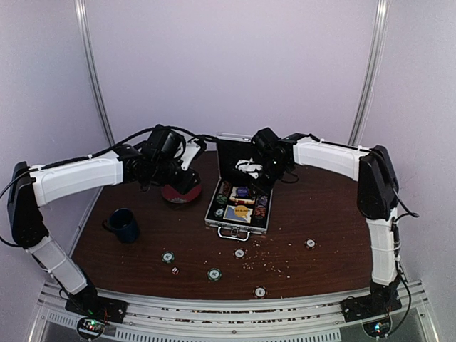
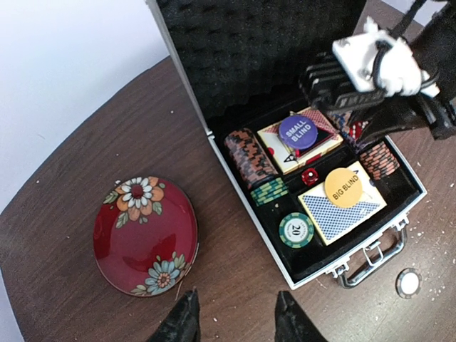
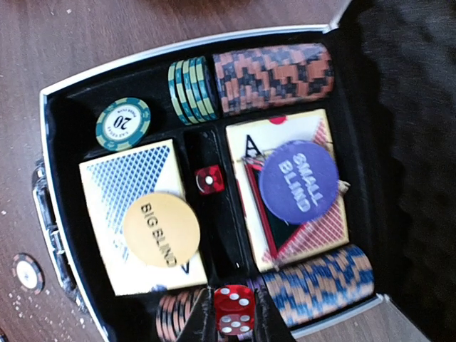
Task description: Pack up texas hold em set
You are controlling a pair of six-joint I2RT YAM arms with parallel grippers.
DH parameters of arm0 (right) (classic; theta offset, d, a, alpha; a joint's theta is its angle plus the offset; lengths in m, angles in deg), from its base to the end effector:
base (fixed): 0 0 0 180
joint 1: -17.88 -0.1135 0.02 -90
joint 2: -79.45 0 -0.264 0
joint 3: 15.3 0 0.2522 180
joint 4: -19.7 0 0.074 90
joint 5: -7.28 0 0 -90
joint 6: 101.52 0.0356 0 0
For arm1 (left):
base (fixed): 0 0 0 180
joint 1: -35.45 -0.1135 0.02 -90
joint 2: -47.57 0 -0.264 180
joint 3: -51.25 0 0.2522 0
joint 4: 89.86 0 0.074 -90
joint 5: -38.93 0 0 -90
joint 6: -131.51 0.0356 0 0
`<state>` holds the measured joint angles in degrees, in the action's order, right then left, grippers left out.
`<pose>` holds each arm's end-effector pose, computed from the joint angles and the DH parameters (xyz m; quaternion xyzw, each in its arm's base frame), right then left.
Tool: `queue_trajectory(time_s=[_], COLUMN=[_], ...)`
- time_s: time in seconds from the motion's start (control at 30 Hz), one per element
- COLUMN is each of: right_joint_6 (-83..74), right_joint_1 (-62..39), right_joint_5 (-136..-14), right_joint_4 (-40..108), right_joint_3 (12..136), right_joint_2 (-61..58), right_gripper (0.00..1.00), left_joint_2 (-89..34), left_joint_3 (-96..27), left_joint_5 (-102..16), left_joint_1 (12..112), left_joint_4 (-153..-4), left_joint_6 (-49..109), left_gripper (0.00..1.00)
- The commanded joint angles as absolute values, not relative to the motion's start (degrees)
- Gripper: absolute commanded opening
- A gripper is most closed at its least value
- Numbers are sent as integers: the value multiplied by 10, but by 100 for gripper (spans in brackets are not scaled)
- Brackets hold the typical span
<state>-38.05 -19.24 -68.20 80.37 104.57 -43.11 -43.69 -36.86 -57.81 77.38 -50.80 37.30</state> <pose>0.3635 0.2863 0.2272 -0.5338 0.8048 0.1435 0.2162 0.2696 -0.2365 0.2901 0.2725 0.8714 -0.1090 0.3931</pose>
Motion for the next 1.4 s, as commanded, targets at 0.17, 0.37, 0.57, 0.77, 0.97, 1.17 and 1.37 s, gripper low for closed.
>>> queue_trajectory(time_s=[0.17,0.37,0.57,0.77,0.97,1.17,1.37], right_joint_6=[-370,-373,-375,-374,-374,-375,-374], right_joint_1=[-208,-211,-211,-212,-211,-212,-213], right_joint_5=[-689,-682,-687,-688,-681,-675,-671], right_joint_4=[832,842,843,838,844,847,852], right_joint_3=[1146,1172,1175,1176,1188,1198,1214], right_joint_2=[-521,-552,-563,-570,-582,-591,-602], right_gripper=[9,9,10,11,15,18,23], left_joint_2=[-420,-421,-422,-426,-428,-429,-428], left_joint_3=[-363,-364,-364,-364,-365,-365,-365], left_joint_5=[-588,-585,-584,-578,-567,-566,-567], left_joint_1=[766,760,758,758,758,758,758], left_joint_4=[-532,-532,-532,-532,-532,-532,-532], left_joint_6=[368,368,368,369,367,367,367], left_gripper=[37,37,37,37,37,37,37])
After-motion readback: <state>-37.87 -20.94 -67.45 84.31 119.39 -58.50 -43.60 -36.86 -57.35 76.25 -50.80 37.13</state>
